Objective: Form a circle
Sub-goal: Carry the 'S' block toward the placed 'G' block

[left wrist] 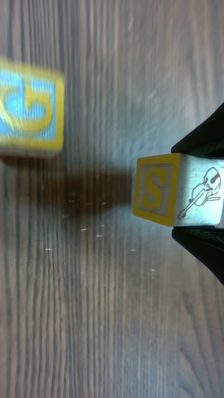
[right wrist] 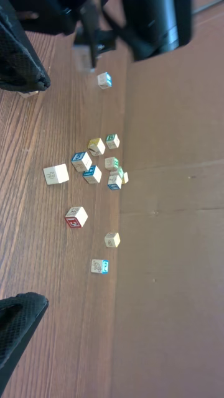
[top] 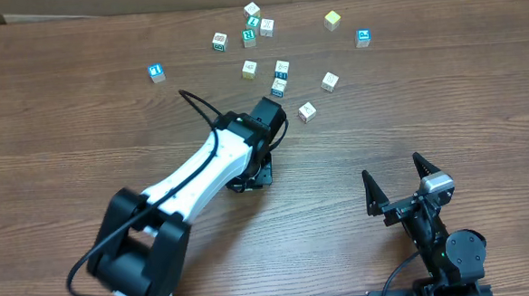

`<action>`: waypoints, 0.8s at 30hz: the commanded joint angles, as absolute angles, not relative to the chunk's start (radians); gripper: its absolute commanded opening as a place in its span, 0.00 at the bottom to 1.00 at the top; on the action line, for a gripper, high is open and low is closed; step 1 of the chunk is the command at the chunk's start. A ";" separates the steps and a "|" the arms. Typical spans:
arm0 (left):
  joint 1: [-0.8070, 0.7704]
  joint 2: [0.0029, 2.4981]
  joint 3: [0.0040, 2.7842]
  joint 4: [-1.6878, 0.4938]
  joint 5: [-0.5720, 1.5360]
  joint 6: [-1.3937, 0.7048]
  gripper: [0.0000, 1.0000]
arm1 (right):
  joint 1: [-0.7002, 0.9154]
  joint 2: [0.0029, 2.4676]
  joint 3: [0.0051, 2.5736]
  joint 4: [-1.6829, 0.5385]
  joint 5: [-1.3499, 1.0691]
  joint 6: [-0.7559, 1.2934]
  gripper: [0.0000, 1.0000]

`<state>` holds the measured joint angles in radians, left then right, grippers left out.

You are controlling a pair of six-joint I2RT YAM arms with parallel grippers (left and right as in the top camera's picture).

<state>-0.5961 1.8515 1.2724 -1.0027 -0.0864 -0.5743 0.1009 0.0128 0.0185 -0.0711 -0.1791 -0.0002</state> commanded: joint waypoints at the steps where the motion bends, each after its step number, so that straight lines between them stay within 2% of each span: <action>1: -0.590 1.897 1.284 -0.990 -0.123 -0.575 0.24 | 0.107 0.003 0.008 -0.066 -0.176 -0.001 1.00; 10: -0.588 1.909 1.284 -0.937 -0.138 -0.561 0.30 | 0.107 0.003 0.008 -0.066 -0.176 -0.001 1.00; 18: -0.588 1.909 1.278 -0.934 -0.138 -0.561 0.52 | 0.107 0.003 0.008 -0.066 -0.177 -0.001 1.00; 19: -0.588 1.909 1.278 -0.936 -0.138 -0.561 0.52 | 0.107 0.003 0.008 -0.066 -0.176 -0.001 1.00; 21: -0.589 1.909 1.278 -0.944 -0.138 -0.561 0.45 | 0.107 0.003 0.008 -0.067 -0.176 -0.001 1.00; 24: -0.590 1.909 1.278 -0.946 -0.133 -0.561 0.41 | 0.107 0.003 0.008 -0.066 -0.176 -0.001 1.00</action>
<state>-0.5938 1.9041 1.2724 -0.9440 -0.1181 -0.5674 0.1005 0.0128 0.0185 -0.0711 -0.1791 -0.0006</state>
